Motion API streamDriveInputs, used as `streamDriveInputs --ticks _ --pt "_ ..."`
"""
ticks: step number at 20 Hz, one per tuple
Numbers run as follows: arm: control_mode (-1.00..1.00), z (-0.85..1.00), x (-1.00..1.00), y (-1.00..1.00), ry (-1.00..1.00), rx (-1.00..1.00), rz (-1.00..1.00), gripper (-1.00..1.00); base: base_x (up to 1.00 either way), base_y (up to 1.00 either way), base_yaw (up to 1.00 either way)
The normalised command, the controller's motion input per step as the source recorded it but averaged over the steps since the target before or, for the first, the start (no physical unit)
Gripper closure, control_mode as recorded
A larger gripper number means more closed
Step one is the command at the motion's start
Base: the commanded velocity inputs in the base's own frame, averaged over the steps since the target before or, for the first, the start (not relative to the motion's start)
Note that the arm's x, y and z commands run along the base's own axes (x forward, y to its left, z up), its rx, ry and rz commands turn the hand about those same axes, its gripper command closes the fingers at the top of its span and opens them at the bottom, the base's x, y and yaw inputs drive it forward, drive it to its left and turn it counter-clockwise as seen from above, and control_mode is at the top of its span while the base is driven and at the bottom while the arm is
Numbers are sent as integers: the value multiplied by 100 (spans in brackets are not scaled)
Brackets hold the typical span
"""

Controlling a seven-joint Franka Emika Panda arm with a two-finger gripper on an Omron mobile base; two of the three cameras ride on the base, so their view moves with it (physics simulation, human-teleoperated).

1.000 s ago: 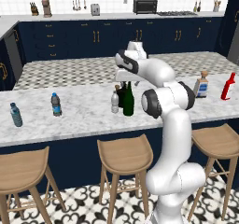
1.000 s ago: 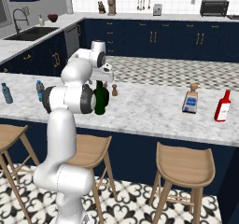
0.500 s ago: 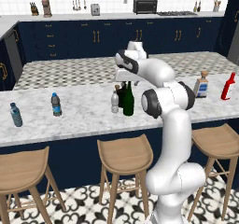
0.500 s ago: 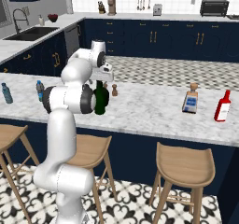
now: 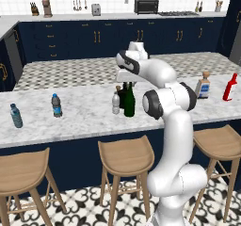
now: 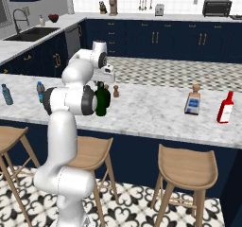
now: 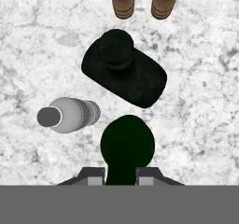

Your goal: Move the plastic bottles in the middle to the plastics group, and the glass bottles in the middle to the glass group.

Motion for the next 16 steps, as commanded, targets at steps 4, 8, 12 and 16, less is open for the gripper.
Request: streamDriveInputs --ticks 4,8,12,16 --pt "-100 16 0 -7 0 0 0 100 0 0 0" --pt "-100 54 -21 -26 0 -1 0 100 0 0 0" --pt "-100 20 -36 -67 1 -5 0 100 0 0 0" --pt "-100 0 -31 -97 5 -2 0 100 0 0 0"
